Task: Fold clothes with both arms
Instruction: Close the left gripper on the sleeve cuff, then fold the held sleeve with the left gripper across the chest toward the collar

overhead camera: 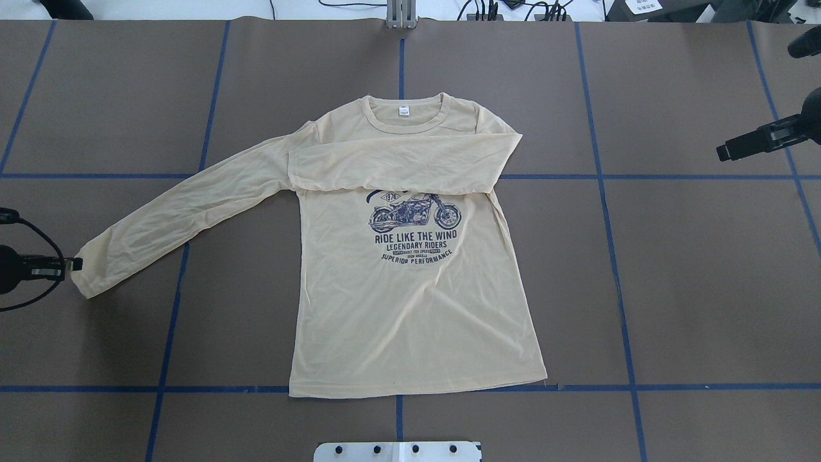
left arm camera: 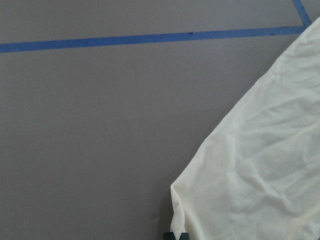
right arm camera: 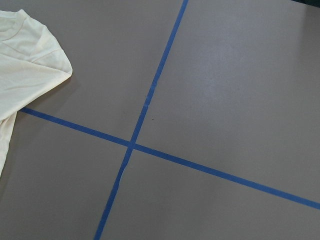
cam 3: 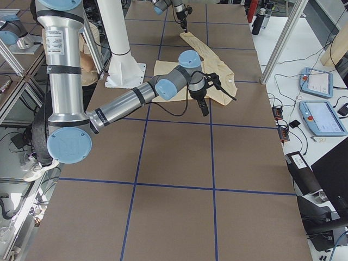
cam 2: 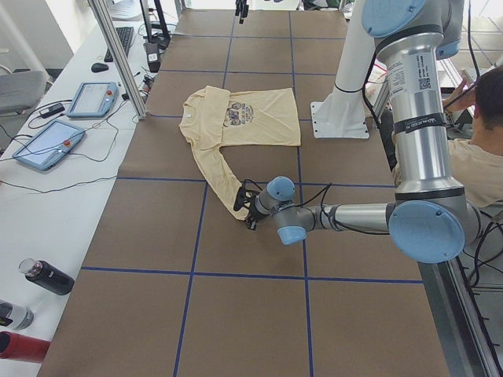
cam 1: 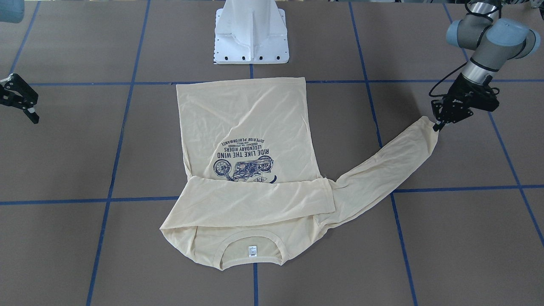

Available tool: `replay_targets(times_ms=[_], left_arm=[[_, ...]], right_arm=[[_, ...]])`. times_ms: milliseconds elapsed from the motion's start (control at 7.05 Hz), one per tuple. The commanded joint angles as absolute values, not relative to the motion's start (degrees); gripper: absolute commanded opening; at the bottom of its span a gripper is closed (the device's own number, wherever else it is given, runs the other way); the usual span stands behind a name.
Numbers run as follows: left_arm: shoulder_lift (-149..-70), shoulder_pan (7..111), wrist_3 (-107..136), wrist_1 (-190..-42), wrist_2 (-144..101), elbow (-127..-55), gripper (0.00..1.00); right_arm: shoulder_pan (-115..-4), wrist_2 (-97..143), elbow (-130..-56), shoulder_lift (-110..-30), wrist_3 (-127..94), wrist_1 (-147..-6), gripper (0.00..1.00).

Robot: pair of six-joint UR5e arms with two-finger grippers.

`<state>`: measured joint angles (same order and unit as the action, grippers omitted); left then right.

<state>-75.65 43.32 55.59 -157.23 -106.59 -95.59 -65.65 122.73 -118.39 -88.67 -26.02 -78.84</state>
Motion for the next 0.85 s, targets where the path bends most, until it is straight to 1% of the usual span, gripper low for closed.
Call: replay_targets(times_ms=[0,142,283,567,709], left_arm=[[-75.7,48.1,54.3,-140.5,-110.5,-109.1,0.00],[-81.8,48.2,54.3,-125.5,-110.4,-116.4,0.00],[-92.1,48.0,55.1,-111.1,-110.3,-119.7,0.00],[-118.3,45.8,59.4,-84.1,-110.5,-117.3,0.00],[-124.6,44.2,63.6,-81.5,-110.7,-114.2,0.00]], right_arm=[[-65.7,122.7,-118.4,-88.8,-26.0,-78.8,1.00],[-65.7,122.7,-118.3,-88.8,-26.0,-78.8,1.00],[-65.7,122.7,-118.2,-88.8,-26.0,-78.8,1.00],[-65.7,122.5,-118.0,-88.7,-26.0,-78.8,1.00],[-65.7,122.5,-118.0,-88.7,-26.0,-78.8,1.00]])
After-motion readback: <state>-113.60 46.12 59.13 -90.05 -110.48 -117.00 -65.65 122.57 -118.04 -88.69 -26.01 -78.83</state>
